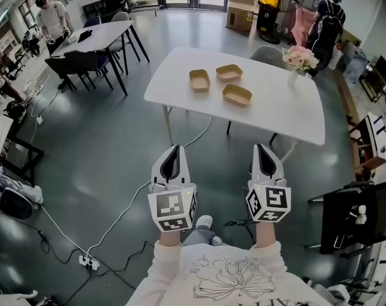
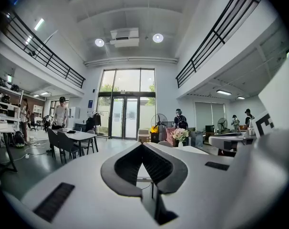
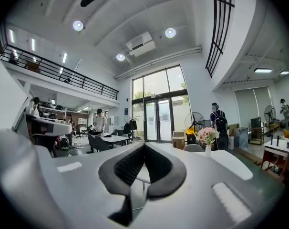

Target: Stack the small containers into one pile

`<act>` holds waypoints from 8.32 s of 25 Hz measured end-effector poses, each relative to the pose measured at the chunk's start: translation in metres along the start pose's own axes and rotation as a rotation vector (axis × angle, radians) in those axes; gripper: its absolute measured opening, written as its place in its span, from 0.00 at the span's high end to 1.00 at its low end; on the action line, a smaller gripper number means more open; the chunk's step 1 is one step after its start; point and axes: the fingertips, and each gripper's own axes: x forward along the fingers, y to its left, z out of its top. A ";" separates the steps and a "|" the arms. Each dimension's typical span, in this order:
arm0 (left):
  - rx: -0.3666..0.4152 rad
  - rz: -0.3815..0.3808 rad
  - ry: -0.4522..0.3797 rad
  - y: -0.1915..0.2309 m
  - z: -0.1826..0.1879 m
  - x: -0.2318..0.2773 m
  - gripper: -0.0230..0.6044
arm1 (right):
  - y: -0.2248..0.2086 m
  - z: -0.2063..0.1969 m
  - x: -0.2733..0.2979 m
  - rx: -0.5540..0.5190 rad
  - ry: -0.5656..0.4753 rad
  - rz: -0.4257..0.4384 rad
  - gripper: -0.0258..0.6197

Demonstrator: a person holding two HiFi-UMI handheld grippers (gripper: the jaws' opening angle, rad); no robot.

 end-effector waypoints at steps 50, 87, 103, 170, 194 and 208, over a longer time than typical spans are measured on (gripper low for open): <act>0.016 0.000 0.179 0.010 -0.029 0.431 0.95 | -0.218 -0.090 0.378 0.103 0.256 -0.064 0.76; 0.012 -0.185 0.515 -0.001 -0.145 0.557 0.95 | -0.250 -0.286 0.406 0.305 0.736 -0.226 0.69; -0.015 -0.192 0.551 0.010 -0.162 0.558 0.95 | -0.244 -0.326 0.397 0.434 0.828 -0.270 0.89; -0.118 -0.173 0.555 0.084 -0.152 0.688 0.95 | -0.276 -0.294 0.667 0.056 1.033 0.164 0.90; -0.124 -0.056 0.547 0.112 -0.155 0.644 0.95 | -0.202 -0.239 0.661 0.148 0.759 0.224 0.67; -0.177 0.105 0.539 0.148 -0.163 0.587 0.95 | -0.059 -0.296 0.643 0.060 0.942 0.477 0.67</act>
